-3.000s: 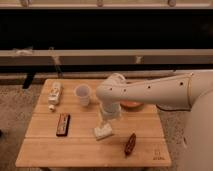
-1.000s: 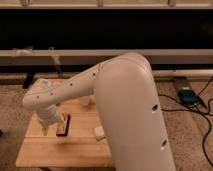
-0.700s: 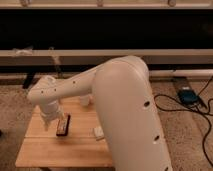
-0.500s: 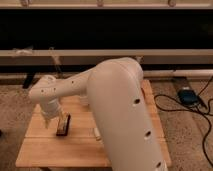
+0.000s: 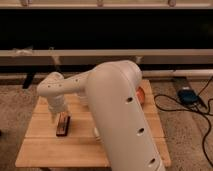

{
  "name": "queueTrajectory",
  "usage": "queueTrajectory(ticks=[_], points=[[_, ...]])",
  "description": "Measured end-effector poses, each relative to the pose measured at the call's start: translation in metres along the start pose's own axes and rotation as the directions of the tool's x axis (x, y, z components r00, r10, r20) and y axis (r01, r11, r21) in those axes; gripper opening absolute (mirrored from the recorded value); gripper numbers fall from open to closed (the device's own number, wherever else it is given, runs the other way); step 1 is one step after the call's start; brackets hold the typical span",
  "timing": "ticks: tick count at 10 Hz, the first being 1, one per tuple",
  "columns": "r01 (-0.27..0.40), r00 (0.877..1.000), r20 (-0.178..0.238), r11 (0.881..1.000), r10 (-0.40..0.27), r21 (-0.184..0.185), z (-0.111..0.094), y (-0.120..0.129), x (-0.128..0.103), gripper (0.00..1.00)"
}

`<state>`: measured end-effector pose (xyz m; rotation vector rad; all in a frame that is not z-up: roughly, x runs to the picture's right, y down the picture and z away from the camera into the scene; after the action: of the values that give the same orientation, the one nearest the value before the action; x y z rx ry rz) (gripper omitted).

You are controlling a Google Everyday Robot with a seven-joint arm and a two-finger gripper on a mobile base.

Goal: Place the eraser in the ceramic cup

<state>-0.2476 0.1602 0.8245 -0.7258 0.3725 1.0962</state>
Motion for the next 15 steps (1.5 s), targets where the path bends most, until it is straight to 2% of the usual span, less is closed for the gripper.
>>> queueTrajectory(ticks=[5, 11, 13, 15], points=[[-0.035, 0.998, -0.048, 0.999, 0.035, -0.005, 0.021, -0.014, -0.001, 0.66], [0.003, 0.996, -0.084, 1.000, -0.002, 0.007, 0.033, 0.004, 0.005, 0.66], [0.011, 0.996, -0.088, 1.000, -0.009, 0.019, 0.036, 0.008, 0.005, 0.54], [0.019, 0.996, -0.090, 0.999, -0.016, 0.027, 0.037, 0.010, 0.005, 0.33]])
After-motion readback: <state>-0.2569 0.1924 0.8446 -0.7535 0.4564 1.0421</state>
